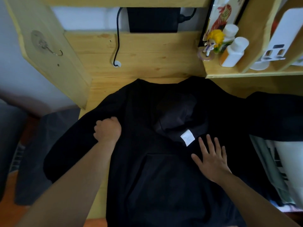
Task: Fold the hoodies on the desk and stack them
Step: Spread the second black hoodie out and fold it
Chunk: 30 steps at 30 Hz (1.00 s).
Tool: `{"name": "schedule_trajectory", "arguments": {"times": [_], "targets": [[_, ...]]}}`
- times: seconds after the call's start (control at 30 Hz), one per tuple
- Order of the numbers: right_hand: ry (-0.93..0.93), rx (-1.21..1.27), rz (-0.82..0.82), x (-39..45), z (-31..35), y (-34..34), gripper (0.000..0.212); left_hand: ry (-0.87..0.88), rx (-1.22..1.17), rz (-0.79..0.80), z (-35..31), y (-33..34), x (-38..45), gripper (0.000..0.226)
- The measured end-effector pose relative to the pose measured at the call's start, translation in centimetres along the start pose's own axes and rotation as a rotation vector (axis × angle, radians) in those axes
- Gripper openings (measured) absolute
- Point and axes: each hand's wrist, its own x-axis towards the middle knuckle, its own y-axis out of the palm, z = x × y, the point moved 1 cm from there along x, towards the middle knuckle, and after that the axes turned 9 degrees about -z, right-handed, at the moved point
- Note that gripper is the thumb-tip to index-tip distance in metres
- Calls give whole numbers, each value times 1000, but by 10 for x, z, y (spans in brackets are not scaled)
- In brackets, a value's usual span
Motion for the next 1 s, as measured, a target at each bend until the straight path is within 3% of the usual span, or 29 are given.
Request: {"name": "schedule_trajectory", "arguments": {"times": [0.07,0.27,0.4,0.47,0.57,0.67,0.77,0.8,0.9,0.97,1.0], "targets": [[14,21,28,0,4,-3,79,-73,31,15,-2,-3,12,58],[-51,20,36,-5,11,-3,80,238,409,-362,28,-17,51,38],[-89,49,88,-10,47,-2,82,234,374,-382,23,-13,61,37],[-87,49,89,-8,53,0,83,402,394,-410,22,-4,43,44],[-107,3,46,4,39,-6,83,717,421,-268,33,24,-11,65],[-117,-35,84,18,17,-19,86,670,400,-25,55,51,-41,67],[-36,94,104,31,16,-40,84,611,402,67,58,52,-37,70],[24,198,41,35,22,-49,76,606,406,90,56,52,-36,71],[55,427,-412,33,61,-69,52,595,405,120,54,49,-37,72],[-217,312,-569,31,96,-70,57,603,417,129,54,49,-38,73],[-390,177,-513,32,109,-63,63,605,417,133,54,48,-38,73]]}}
